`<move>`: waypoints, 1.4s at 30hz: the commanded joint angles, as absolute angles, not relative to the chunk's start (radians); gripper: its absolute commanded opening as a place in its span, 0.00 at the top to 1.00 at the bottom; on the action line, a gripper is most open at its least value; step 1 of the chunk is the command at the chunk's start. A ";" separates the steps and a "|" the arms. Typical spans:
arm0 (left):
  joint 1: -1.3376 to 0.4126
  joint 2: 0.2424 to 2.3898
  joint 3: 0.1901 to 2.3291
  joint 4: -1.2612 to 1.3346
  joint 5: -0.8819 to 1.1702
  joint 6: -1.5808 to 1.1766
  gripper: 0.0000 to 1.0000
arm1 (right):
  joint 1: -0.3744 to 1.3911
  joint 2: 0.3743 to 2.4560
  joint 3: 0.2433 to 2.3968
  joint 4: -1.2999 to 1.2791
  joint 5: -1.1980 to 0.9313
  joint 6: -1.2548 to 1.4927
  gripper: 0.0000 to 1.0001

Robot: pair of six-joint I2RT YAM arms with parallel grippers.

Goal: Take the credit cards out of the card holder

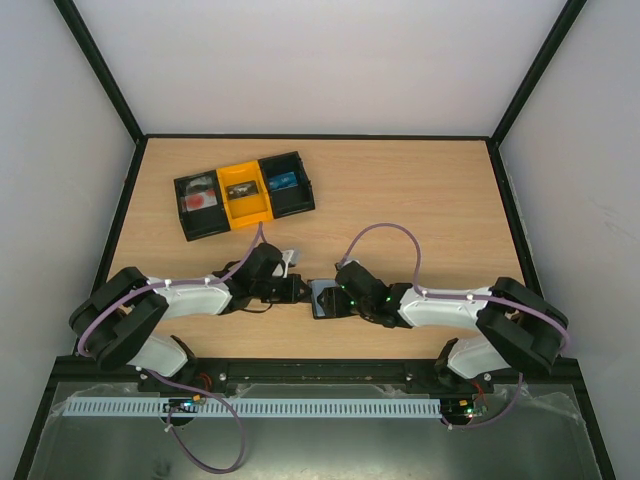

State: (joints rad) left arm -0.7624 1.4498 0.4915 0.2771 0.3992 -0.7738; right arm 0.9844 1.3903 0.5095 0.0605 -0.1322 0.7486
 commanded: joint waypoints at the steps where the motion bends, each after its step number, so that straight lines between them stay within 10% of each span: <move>1: -0.763 1.436 0.487 0.281 0.406 -0.765 0.97 | 0.995 1.429 0.509 0.020 -0.097 0.741 0.30; 29: -0.764 1.448 0.534 0.233 0.411 -0.741 0.97 | 0.994 1.284 0.523 -0.247 0.280 0.743 0.59; 42: -0.765 1.450 0.534 0.258 0.430 -0.749 0.97 | 0.995 1.030 0.457 -0.007 -0.042 0.749 0.61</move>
State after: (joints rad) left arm -0.7624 1.4506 0.5117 0.2413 0.4049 -0.7521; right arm 0.9905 1.0657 0.4866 -0.1402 0.0937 0.7410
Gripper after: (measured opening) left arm 0.046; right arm 0.380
